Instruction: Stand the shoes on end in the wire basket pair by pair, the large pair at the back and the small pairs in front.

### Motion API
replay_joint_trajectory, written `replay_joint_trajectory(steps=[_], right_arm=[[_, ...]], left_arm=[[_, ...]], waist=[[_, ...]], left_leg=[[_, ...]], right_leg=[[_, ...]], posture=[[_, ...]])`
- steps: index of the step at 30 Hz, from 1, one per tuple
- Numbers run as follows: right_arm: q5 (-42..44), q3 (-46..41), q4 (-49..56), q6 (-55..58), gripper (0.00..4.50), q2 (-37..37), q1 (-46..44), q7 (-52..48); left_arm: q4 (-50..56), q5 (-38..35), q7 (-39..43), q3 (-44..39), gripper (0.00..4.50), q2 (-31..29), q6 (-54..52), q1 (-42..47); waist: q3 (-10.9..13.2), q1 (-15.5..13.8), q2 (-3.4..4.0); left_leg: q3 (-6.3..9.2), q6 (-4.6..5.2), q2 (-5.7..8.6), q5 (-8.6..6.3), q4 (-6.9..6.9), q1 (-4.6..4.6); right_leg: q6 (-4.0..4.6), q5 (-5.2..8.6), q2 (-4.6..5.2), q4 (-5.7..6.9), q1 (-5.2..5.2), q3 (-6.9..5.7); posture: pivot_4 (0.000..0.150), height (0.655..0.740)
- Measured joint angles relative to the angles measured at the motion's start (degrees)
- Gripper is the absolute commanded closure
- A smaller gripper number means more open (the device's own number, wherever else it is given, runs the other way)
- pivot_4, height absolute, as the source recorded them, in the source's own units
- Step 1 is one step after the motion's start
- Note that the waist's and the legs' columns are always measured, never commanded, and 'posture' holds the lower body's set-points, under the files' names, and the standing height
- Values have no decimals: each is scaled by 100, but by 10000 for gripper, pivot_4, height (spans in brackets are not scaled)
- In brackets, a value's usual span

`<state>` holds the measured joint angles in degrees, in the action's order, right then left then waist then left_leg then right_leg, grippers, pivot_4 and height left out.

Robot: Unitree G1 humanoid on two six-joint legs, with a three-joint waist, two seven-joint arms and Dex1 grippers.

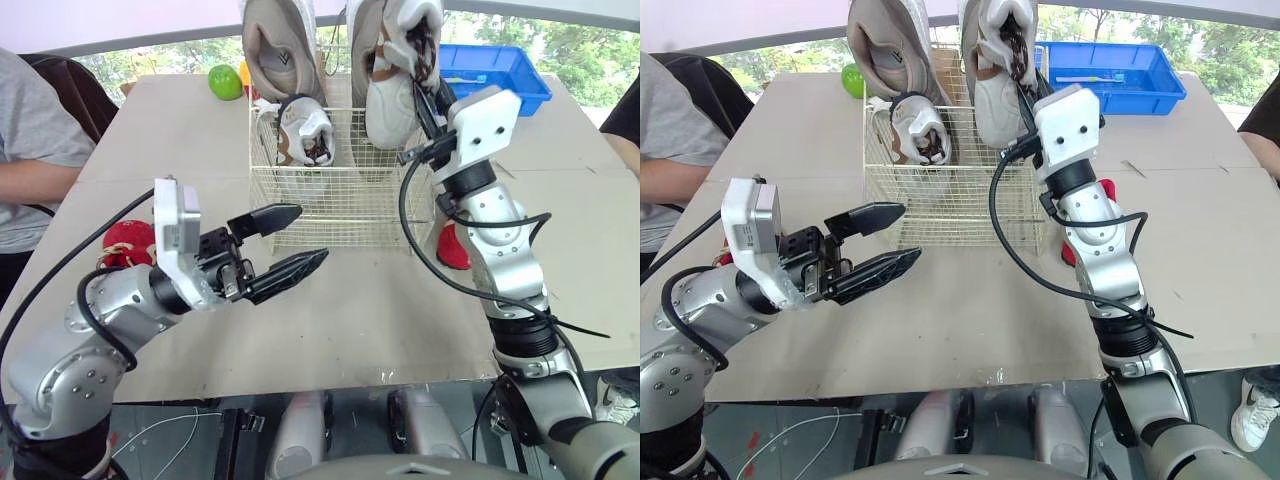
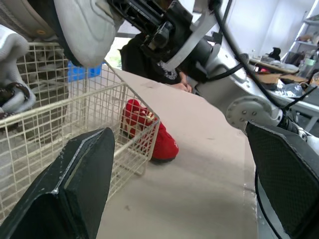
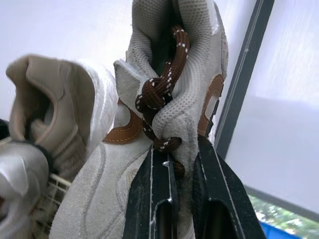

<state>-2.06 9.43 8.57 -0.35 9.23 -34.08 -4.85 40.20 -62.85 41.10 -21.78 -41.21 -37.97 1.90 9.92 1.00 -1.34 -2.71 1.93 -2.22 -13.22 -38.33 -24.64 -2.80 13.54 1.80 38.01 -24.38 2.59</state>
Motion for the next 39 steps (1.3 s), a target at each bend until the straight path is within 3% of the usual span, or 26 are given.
replay_joint_trajectory(steps=[5, 12, 15, 18, 22, 26, 30, 34, 39], right_arm=[[-218, 143, -684, -132, 44763, -73, 400, -84], [257, -98, -609, 229, 44763, -274, 432, -495], [578, -203, -428, 577, 34910, -286, 504, -731], [1078, -387, -74, 1135, 17180, -281, 677, -1021], [1445, -406, 428, 1585, 200, -118, 920, -1358], [1810, -527, 925, 2043, 200, 362, 1211, -1774], [2431, -534, 1533, 2229, 200, 1309, 1335, -2975], [2804, -490, 1762, 2230, 200, 1748, 1220, -3784], [2914, -27, 1612, 1963, 200, 1967, 896, -4880]], left_arm=[[180, -22, -21, -222, 0, 28, 243, -333], [210, 114, -30, -277, 0, 127, 552, -898], [212, 208, -23, -276, 0, 133, 646, -971], [211, 302, -57, -253, 0, 207, 748, -1019], [201, 310, -222, -246, 0, 341, 783, -1114], [100, 309, -627, -328, 0, 653, 870, -1183], [-72, 562, -1258, -768, 0, 1112, 1148, -1463], [-80, 878, -1718, -985, 0, 1337, 1285, -1773], [155, 1712, -3269, -1649, 0, 2379, 1592, -2417]], waist=[[0, -3, 0], [-5, 15, -2], [-6, 9, -3], [-7, 5, -5], [-7, -16, -5], [-6, -17, -6], [0, 12, 2], [0, -3, 0], [-3, 53, -25]], left_leg=[[4, -10, -3, 6, 1, 3], [12, -9, -6, 5, 3, 24], [9, -8, -6, 5, 10, 56], [7, -8, -7, 4, 18, 82], [9, -8, -8, 4, 19, 81], [3, -7, -5, 4, 19, 80], [4, -6, -11, 3, 29, 81], [9, -6, -11, 3, 36, 83], [4, -3, -10, 1, 35, 80]], right_leg=[[6, 2, -6, 8, 2, -9], [7, 3, -6, 6, 21, -9], [18, 9, -4, -1, 53, -8], [19, 10, -2, -4, 76, -7], [19, 11, 1, -5, 75, -8], [19, 11, 7, -8, 75, -5], [18, 11, -3, -11, 71, -4], [19, 12, -7, -13, 72, -8], [19, 12, 2, -25, 73, -5]], posture=[[1500, 7400], [1500, 7400], [1500, 7400], [1500, 7400], [1500, 7400], [1500, 7400], [1500, 7400], [1500, 7400], [1500, 7400]])
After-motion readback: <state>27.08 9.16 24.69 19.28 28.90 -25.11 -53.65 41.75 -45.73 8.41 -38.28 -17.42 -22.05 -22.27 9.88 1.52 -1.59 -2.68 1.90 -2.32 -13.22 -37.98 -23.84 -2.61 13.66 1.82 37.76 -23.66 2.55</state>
